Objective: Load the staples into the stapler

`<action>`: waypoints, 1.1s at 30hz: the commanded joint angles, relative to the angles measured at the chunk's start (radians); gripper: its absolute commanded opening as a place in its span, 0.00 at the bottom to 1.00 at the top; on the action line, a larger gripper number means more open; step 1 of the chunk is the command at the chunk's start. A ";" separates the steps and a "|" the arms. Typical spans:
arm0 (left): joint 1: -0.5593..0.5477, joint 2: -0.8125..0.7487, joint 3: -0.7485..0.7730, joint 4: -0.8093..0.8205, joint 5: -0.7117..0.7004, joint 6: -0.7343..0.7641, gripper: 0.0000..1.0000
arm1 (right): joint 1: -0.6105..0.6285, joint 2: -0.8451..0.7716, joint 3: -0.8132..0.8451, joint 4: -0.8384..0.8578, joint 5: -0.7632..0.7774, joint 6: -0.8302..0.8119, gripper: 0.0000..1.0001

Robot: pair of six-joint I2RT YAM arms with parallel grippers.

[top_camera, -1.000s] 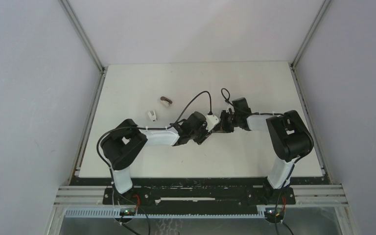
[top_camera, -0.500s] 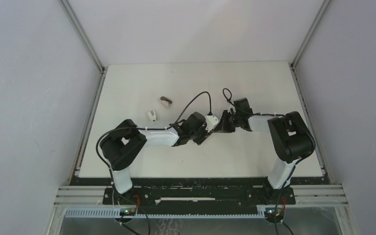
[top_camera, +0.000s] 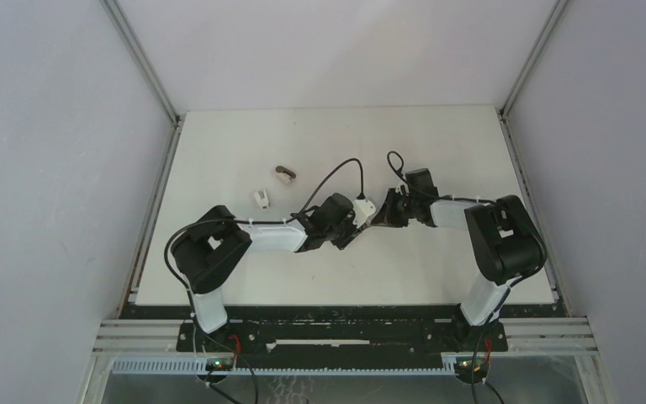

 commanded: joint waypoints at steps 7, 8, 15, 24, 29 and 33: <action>0.002 -0.037 -0.027 -0.038 -0.042 0.027 0.45 | -0.022 -0.081 -0.026 0.027 0.057 0.007 0.00; 0.002 -0.038 -0.028 -0.038 -0.043 0.026 0.45 | -0.022 -0.082 -0.029 0.027 0.059 0.008 0.00; 0.002 -0.038 -0.032 -0.038 -0.046 0.026 0.45 | -0.026 -0.088 -0.031 0.024 0.071 0.010 0.00; 0.002 -0.045 -0.040 -0.038 -0.055 0.028 0.45 | -0.038 -0.102 -0.041 0.021 0.095 0.015 0.00; 0.002 -0.045 -0.045 -0.038 -0.058 0.026 0.45 | -0.043 -0.112 -0.049 0.022 0.104 0.018 0.00; 0.002 -0.051 -0.048 -0.038 -0.065 0.027 0.45 | -0.046 -0.115 -0.051 0.021 0.109 0.019 0.00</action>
